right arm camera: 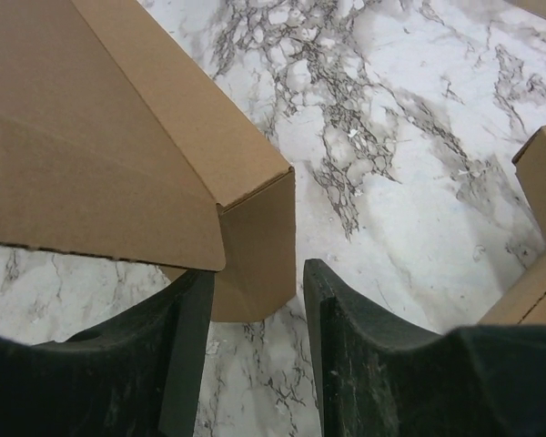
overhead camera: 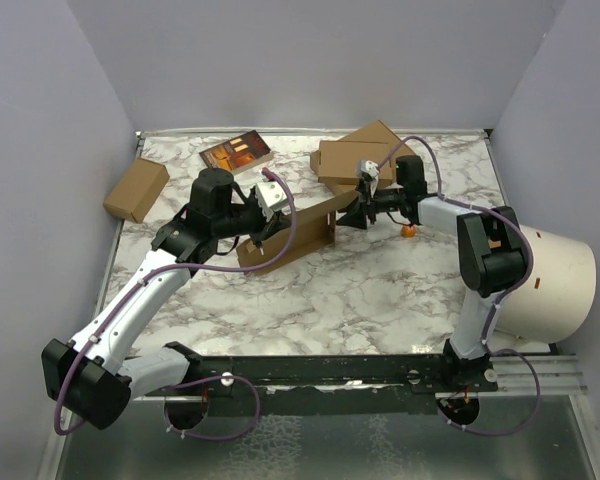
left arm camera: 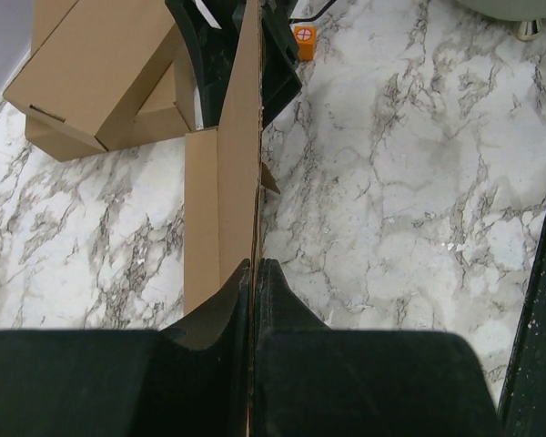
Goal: Fold the paper box
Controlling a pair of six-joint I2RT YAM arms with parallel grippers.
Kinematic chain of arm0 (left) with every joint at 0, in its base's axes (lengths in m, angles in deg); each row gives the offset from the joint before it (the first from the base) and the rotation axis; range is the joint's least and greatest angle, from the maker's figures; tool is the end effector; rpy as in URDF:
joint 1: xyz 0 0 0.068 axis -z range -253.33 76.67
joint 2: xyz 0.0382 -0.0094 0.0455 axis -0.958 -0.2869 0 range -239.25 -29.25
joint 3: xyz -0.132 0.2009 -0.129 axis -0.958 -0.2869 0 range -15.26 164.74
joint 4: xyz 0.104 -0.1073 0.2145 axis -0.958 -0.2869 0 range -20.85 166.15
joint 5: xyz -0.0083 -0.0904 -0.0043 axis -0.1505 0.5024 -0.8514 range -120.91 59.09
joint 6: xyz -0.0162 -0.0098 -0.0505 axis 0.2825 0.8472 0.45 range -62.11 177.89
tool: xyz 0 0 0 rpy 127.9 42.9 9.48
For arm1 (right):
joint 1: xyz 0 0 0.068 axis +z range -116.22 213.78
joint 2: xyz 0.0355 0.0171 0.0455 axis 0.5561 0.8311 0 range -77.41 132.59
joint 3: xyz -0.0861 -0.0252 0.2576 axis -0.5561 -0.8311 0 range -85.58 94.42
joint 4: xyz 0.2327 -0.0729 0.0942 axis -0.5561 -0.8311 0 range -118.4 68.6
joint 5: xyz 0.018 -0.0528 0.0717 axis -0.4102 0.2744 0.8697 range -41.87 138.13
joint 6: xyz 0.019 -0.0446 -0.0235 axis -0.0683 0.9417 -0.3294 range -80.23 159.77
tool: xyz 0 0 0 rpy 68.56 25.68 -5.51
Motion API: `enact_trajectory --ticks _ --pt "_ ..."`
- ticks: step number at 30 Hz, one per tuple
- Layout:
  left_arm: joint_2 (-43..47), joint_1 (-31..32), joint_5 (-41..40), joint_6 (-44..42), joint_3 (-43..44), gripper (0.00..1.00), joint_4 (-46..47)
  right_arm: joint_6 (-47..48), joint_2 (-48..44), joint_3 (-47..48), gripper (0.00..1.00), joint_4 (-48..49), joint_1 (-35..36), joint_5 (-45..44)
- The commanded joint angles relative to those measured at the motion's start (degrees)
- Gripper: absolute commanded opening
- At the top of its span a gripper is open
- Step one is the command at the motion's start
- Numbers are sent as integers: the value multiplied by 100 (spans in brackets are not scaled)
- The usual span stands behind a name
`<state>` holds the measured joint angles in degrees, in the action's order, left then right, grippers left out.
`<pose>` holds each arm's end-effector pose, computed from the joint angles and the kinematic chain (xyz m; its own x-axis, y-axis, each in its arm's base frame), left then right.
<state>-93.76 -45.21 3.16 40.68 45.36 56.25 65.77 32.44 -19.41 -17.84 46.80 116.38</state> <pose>0.2106 -0.1352 0.3533 -0.0904 0.3263 -0.9409 0.9100 0.4109 0.0550 0.3773 0.1212 0.1799 -0.2243 -0.2185 -0.9497 -0.9722 0.1172 0.2027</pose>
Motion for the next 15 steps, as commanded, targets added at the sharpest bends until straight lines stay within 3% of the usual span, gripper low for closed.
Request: enact_trajectory --ticks 1,15 --pt "-40 -8 301 165 -19 0 -164 -811 91 -262 45 918 91 289" --pt "-53 -8 371 190 -64 0 -131 -2567 299 -821 43 2802 173 193"
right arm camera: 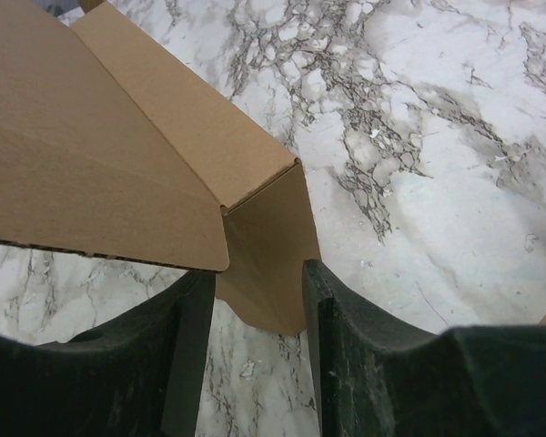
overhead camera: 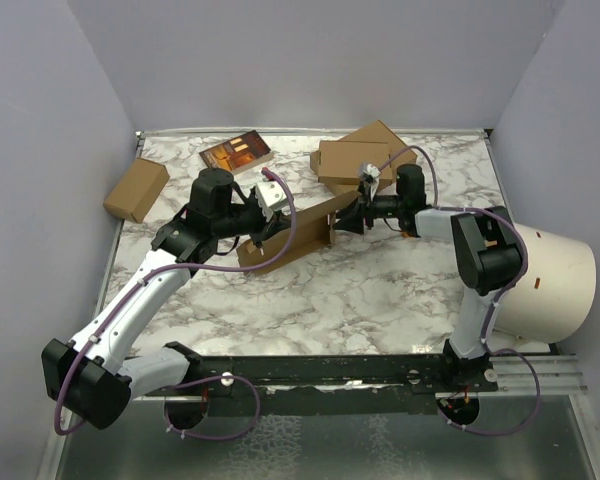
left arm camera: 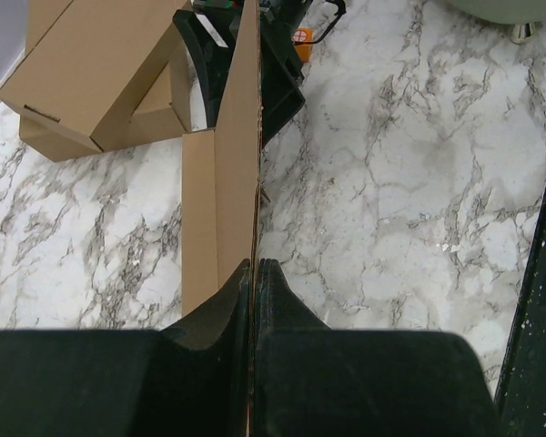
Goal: Fold the paper box
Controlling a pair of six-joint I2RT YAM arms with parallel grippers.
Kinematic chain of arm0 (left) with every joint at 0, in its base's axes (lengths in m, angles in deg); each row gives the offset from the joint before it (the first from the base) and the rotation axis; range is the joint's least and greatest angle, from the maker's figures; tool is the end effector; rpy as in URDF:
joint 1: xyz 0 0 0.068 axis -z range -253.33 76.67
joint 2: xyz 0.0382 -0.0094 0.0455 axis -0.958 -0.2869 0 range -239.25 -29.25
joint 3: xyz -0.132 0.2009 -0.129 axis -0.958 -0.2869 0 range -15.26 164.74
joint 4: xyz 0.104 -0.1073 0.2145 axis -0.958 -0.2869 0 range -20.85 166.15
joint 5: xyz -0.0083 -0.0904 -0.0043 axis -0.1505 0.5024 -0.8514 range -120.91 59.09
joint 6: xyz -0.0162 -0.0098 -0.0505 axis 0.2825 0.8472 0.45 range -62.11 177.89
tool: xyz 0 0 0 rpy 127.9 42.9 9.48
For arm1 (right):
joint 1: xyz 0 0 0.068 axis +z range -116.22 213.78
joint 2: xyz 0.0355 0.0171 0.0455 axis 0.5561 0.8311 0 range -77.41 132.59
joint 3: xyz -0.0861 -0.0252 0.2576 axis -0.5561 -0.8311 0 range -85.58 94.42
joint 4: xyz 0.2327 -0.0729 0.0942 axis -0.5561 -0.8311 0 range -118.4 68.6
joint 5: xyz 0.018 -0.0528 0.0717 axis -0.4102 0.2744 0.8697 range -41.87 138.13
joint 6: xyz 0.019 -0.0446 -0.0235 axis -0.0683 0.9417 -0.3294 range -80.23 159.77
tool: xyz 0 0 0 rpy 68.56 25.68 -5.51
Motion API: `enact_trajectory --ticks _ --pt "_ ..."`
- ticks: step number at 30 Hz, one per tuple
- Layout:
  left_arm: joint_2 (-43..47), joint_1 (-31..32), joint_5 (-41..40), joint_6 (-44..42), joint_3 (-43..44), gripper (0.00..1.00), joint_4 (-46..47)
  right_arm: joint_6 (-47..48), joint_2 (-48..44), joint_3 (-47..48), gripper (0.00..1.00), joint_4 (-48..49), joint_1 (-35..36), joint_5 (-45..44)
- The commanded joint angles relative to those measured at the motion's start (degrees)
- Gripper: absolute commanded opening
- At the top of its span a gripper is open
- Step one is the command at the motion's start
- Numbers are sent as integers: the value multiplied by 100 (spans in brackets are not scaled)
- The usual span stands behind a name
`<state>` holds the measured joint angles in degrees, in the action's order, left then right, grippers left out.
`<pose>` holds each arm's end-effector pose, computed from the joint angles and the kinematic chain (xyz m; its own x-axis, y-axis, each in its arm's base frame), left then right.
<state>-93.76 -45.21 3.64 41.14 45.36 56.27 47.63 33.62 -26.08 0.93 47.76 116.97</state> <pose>0.2104 -0.1353 0.3534 -0.0965 0.3207 -0.9422 0.9125 0.4066 0.0450 0.3703 0.1264 0.1631 -0.3490 -0.1376 -0.9270 -0.9337 0.1362 0.3313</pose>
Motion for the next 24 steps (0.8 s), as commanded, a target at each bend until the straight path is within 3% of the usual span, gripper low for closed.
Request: enact_trajectory --ticks 1,10,24 --pt "-57 -8 331 147 -61 0 -124 -934 217 -192 42 1118 79 134" --pt "-86 -8 447 230 -105 0 -22 -1794 357 -538 37 2252 114 -151" --pt "-141 -50 551 329 -120 0 81 -2089 572 -706 31 3056 191 -330"
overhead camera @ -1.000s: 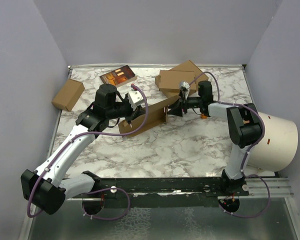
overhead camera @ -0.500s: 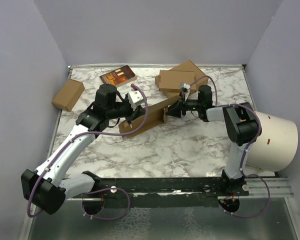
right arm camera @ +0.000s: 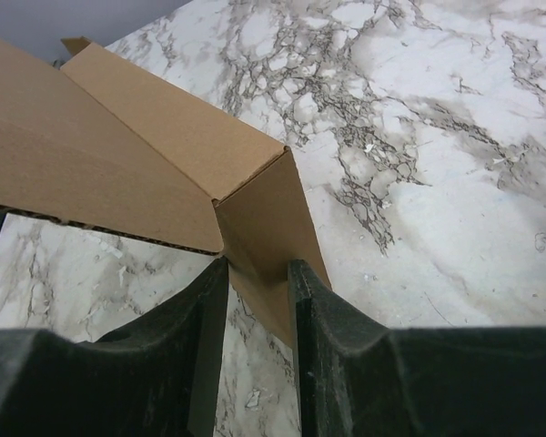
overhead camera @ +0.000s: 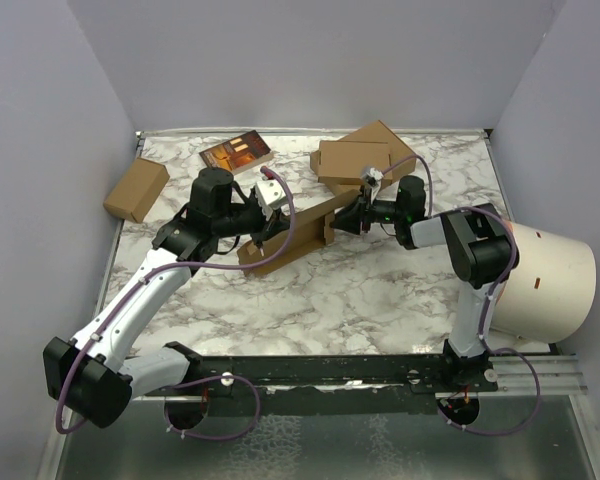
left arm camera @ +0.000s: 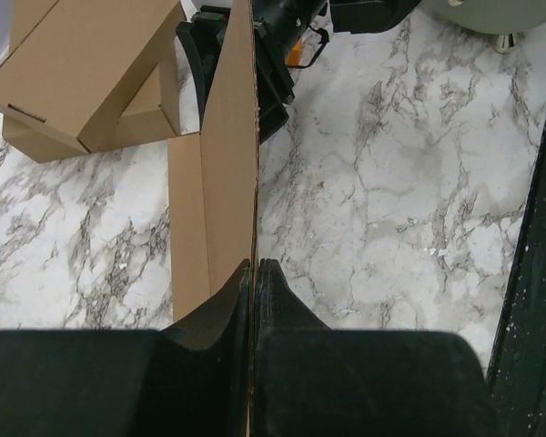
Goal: Fold the paper box
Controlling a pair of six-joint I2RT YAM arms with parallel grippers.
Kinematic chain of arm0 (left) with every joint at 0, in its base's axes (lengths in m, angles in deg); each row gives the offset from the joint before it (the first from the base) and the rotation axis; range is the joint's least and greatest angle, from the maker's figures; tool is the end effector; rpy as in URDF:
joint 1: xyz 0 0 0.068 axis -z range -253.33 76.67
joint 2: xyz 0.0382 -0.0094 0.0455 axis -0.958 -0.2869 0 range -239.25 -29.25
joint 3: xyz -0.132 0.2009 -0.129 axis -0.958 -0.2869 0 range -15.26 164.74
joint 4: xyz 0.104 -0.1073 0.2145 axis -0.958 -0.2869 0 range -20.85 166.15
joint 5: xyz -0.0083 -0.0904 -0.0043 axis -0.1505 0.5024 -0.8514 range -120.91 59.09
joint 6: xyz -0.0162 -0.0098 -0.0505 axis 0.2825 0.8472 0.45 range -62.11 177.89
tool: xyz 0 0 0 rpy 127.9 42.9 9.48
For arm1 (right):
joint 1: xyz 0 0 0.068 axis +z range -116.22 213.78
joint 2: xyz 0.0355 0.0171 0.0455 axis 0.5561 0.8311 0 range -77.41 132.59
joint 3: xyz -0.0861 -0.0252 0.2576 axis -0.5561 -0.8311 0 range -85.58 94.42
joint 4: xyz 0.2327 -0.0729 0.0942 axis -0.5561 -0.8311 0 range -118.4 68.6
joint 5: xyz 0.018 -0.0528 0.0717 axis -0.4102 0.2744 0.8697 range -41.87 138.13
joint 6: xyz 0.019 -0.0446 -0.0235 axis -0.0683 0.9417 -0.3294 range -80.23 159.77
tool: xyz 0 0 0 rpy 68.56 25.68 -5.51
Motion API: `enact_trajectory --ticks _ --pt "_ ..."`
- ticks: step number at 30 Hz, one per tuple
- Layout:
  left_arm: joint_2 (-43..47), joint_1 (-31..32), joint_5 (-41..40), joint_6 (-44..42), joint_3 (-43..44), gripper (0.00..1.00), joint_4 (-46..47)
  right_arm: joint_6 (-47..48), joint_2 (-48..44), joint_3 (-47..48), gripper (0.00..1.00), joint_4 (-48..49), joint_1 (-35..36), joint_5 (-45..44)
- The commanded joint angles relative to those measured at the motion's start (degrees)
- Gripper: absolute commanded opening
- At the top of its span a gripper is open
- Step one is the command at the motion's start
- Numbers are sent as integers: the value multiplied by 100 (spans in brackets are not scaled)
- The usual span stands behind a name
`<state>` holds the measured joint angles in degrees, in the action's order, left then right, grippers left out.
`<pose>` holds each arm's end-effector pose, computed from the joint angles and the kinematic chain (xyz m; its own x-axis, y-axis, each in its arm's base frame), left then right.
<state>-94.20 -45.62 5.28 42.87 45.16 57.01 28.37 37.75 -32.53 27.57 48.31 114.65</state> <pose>0.2126 -0.1354 0.3519 -0.1218 0.3003 -0.9460 0.9170 0.3989 0.0086 0.3651 0.1283 0.1440 -0.4063 -0.0238 -0.9134 -0.9020 0.1698 0.3968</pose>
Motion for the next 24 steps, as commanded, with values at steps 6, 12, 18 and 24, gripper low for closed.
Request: enact_trajectory --ticks 6,12,18,24 --pt "-130 -66 430 212 -115 0 56 -125 224 -10 28 418 197 -179" --pt "-104 -173 459 339 -153 0 164 -20 229 12 15 369 252 -170" --pt "-100 -292 474 529 -207 0 349 48 169 3 8 333 270 -219" --pt "2 -472 351 1397 -301 0 993 583 -275 157 3 -520 275 -515"
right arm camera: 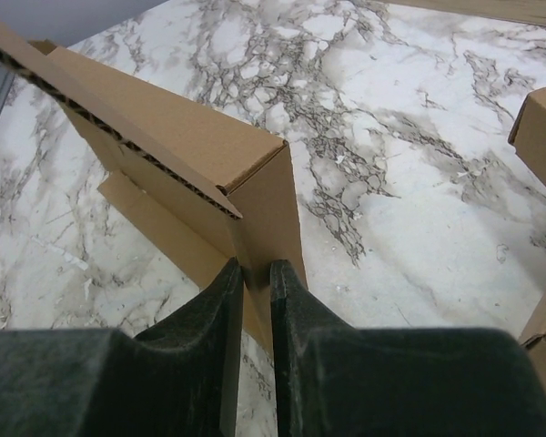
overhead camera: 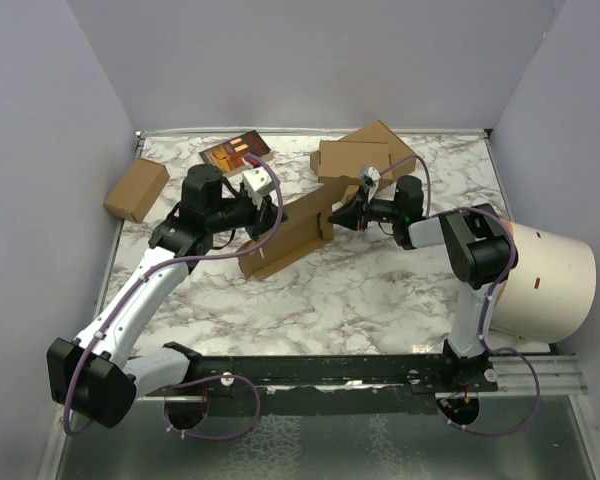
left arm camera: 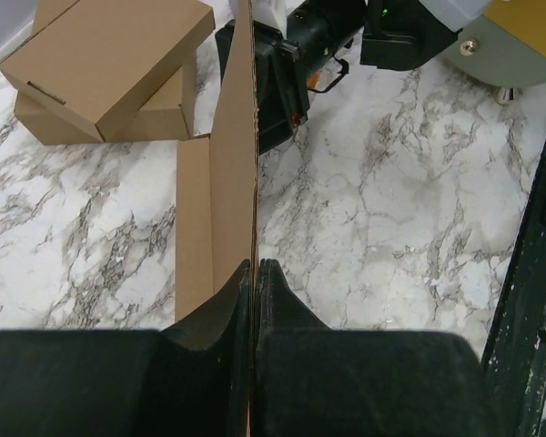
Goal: Fold the paper box
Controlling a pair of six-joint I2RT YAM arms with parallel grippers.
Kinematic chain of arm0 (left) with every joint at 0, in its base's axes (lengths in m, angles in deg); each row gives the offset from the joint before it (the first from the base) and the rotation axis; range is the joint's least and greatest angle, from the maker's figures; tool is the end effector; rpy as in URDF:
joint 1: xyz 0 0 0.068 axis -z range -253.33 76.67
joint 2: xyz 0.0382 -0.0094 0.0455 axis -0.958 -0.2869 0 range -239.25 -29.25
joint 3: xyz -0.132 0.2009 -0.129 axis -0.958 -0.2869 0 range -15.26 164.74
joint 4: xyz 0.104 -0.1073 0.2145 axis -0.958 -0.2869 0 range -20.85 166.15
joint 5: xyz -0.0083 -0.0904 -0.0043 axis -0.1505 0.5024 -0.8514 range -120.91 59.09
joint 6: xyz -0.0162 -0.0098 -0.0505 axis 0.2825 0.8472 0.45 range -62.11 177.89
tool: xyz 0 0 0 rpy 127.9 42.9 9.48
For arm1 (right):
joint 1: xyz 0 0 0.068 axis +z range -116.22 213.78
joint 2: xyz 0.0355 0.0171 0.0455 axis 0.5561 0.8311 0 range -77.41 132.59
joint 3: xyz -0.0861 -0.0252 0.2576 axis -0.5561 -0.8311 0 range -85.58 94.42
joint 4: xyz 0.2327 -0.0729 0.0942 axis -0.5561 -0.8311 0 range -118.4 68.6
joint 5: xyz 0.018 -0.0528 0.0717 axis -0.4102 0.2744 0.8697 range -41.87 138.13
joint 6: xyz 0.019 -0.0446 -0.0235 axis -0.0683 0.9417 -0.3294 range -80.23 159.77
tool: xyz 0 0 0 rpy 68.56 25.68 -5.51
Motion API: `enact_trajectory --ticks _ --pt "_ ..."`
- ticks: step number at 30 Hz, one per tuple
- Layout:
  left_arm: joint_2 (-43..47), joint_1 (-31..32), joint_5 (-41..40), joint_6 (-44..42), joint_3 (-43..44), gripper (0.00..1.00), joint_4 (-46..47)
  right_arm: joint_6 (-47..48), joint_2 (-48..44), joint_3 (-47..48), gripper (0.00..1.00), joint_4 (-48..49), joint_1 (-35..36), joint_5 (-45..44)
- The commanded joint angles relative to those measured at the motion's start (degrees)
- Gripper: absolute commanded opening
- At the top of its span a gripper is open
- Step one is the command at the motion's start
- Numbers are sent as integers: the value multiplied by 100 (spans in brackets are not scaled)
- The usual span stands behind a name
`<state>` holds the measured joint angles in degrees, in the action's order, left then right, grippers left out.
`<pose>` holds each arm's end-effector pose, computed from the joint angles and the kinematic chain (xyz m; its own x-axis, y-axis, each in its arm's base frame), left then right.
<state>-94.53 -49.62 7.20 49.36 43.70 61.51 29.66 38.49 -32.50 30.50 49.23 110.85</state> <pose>0.2245 -0.1226 0.3495 -0.1985 0.2147 -0.9563 0.8833 0.4620 -0.0797 0.3667 0.1342 0.1434 -0.3488 -0.0128 -0.9371 -0.9162 0.2150 0.3381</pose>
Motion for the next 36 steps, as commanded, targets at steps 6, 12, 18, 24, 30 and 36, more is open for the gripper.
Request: enact_trajectory --ticks 6,12,18,24,30,36 --pt "186 -210 -306 1728 -316 28 1137 1262 -771 807 3 -2880 182 -500" --pt "522 -267 -951 2054 -486 60 1272 2042 -992 1294 2 -4653 187 -817" --pt "612 -342 -1406 1983 -468 70 939 2882 -924 1983 1 -6513 187 -1119" --pt "471 -421 -1360 2019 -522 70 796 3319 -945 2050 1 -7427 187 -1686" --pt "352 -430 -1343 1911 -466 71 786 3193 -846 2080 1 -7405 187 -2005" --pt "23 -436 -1533 1702 -156 72 506 3071 -509 2596 1 -7526 187 -2131"
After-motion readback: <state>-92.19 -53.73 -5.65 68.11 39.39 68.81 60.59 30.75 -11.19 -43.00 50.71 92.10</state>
